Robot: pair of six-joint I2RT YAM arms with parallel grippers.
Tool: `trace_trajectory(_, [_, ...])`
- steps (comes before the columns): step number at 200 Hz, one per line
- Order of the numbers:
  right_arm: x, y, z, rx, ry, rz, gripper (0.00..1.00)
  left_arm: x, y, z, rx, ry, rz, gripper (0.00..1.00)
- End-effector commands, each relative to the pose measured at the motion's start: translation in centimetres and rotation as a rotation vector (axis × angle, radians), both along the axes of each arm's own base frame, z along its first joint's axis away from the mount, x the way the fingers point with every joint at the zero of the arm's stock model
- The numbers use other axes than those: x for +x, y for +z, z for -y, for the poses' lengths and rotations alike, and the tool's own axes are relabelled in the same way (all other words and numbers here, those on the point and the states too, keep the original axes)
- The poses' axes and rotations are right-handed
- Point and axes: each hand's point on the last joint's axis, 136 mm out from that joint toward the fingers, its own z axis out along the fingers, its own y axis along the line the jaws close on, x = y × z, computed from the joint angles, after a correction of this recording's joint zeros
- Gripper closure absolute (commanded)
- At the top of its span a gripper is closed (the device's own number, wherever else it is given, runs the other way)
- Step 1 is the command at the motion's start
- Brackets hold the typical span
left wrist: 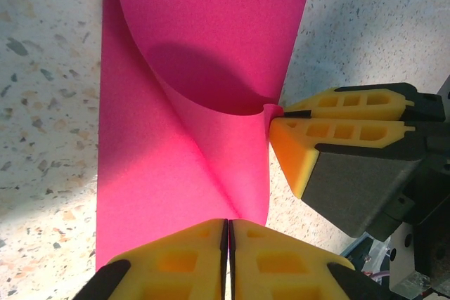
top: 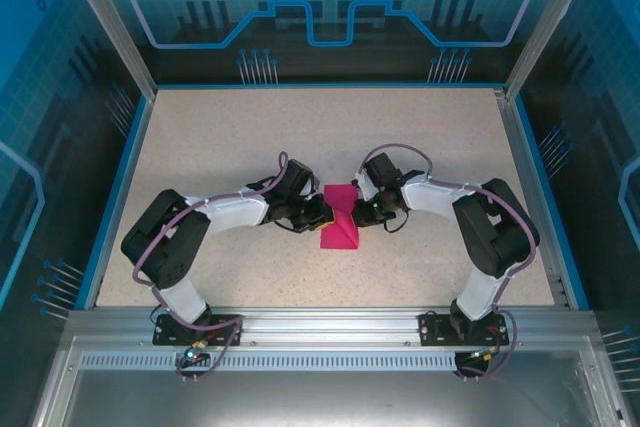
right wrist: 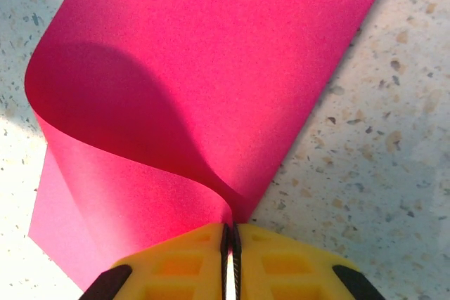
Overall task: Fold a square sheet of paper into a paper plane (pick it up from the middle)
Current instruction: Fold the triangle a second time at the center of the table.
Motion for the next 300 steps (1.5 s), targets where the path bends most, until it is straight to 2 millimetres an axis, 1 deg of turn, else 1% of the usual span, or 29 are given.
trace_trajectory(1, [0.4, -0.2, 0.6, -0.019, -0.013, -0.012, 0.87, 0.3, 0.2, 0.8, -0.015, -0.004, -0.003, 0.88])
trace_trajectory(57, [0.4, -0.2, 0.5, -0.01, -0.013, -0.016, 0.87, 0.4, 0.5, 1.0, -0.027, -0.005, 0.0, 0.88])
trace_trajectory(92, [0.5, 0.5, -0.1, 0.025, -0.006, -0.006, 0.87, 0.6, 0.9, 1.5, -0.054, -0.003, 0.001, 0.88])
trace_trajectory(117, [0.7, 1.0, -0.4, 0.045, -0.003, 0.002, 0.87, 0.6, 0.9, 1.4, -0.052, 0.0, 0.001, 0.88])
trace_trajectory(145, [0.8, 0.9, -0.4, 0.039, -0.003, -0.003, 0.87, 0.6, 0.7, 1.3, -0.048, 0.001, -0.002, 0.88])
trace_trajectory(173, [0.8, 1.2, -0.4, 0.044, -0.009, 0.011, 0.87, 0.5, 0.7, 1.4, -0.046, -0.002, -0.002, 0.88])
trace_trajectory(259, [1.0, 0.7, -0.3, 0.027, -0.009, -0.005, 0.87, 0.5, 0.5, 1.3, -0.045, -0.004, -0.004, 0.89])
trace_trajectory(300, [0.8, -0.1, 0.0, 0.005, -0.016, -0.025, 0.87, 0.5, 0.5, 1.3, -0.045, -0.004, -0.005, 0.88])
